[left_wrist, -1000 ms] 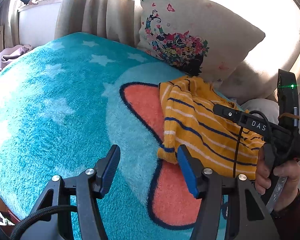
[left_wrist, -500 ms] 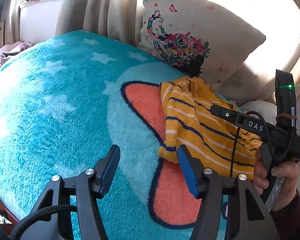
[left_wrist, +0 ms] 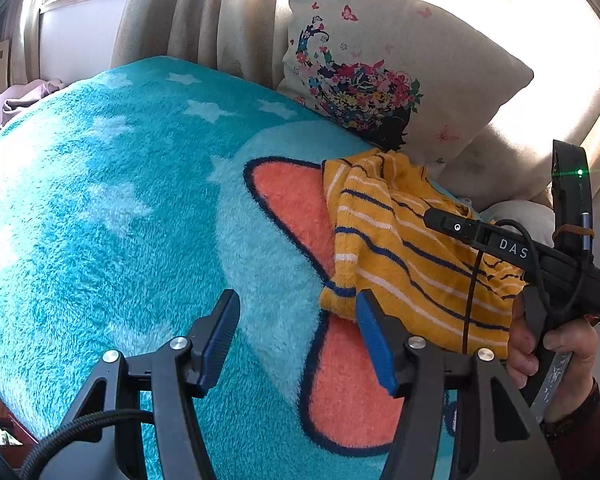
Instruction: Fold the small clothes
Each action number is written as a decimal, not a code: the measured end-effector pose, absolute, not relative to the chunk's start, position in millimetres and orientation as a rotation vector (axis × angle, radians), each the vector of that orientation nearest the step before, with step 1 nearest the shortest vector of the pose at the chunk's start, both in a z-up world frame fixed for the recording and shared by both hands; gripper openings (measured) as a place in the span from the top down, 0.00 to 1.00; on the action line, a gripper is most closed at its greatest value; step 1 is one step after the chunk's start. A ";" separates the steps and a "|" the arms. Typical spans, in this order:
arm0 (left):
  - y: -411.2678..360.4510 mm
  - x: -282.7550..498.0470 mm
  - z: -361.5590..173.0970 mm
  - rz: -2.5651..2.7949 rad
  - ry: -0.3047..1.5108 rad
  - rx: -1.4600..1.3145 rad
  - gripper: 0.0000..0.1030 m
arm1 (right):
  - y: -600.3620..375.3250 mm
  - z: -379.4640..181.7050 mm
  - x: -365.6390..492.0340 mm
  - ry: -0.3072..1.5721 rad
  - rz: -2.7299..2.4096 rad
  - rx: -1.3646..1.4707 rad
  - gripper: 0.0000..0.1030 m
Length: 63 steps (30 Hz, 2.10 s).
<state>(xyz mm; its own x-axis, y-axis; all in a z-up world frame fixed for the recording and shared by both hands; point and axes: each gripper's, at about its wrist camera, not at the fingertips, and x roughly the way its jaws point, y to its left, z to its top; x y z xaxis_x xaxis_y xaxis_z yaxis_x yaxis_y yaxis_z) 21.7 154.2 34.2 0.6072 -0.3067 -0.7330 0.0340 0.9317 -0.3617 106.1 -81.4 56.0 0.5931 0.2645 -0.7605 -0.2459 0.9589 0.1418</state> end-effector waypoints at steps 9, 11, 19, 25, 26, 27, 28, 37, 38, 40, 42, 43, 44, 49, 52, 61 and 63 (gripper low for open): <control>160.8 27.6 35.6 -0.220 0.892 -0.400 0.42 | -78.6 64.9 111.0 0.895 0.332 0.052 0.45; 159.0 31.9 34.7 -0.243 0.891 -0.419 0.42 | -76.2 68.5 112.9 0.905 0.362 0.071 0.45; 145.2 51.8 18.2 -0.343 0.902 -0.535 0.38 | -41.8 52.0 148.5 1.074 0.509 0.130 0.37; 141.2 57.5 11.9 -0.342 0.922 -0.548 0.38 | -23.2 43.9 159.7 1.079 0.487 0.094 0.31; 141.8 58.0 11.9 -0.345 0.923 -0.548 0.38 | -20.6 43.7 160.6 1.080 0.486 0.084 0.30; 142.2 58.6 12.1 -0.351 0.923 -0.551 0.38 | -17.6 43.1 160.0 1.079 0.485 0.067 0.30; 143.6 58.9 11.8 -0.357 0.923 -0.556 0.38 | -18.0 42.7 162.8 1.079 0.488 0.060 0.30; 152.4 64.5 5.3 -0.413 0.924 -0.668 0.49 | -8.0 40.8 172.6 1.112 0.458 -0.006 0.29; 150.7 64.1 3.7 -0.426 0.928 -0.676 0.56 | -3.5 40.1 173.8 1.117 0.448 -0.033 0.29; 147.4 63.7 -0.2 -0.432 0.934 -0.696 0.63 | 7.3 37.2 177.1 1.132 0.422 -0.106 0.27; 146.8 63.1 -3.3 -0.430 0.935 -0.715 0.70 | 21.3 33.3 181.1 1.157 0.395 -0.184 0.23; 147.8 62.4 -4.2 -0.431 0.934 -0.729 0.71 | 27.0 31.3 182.5 1.167 0.382 -0.222 0.22; 148.4 62.0 -4.9 -0.435 0.934 -0.743 0.74 | 30.7 29.2 183.5 1.174 0.374 -0.251 0.19; 147.7 58.0 -6.6 -0.426 0.940 -0.747 0.78 | 54.1 17.3 185.0 1.203 0.302 -0.427 0.19; 147.3 55.9 -3.9 -0.425 0.937 -0.747 0.78 | 55.3 16.9 179.0 1.154 0.233 -0.480 0.41; 136.8 32.9 35.4 -0.449 0.881 -0.691 0.78 | 4.8 54.4 158.8 1.070 0.286 -0.275 0.87; 137.3 21.7 50.6 -0.469 0.848 -0.670 0.66 | -21.4 67.8 154.2 1.048 0.312 -0.172 0.87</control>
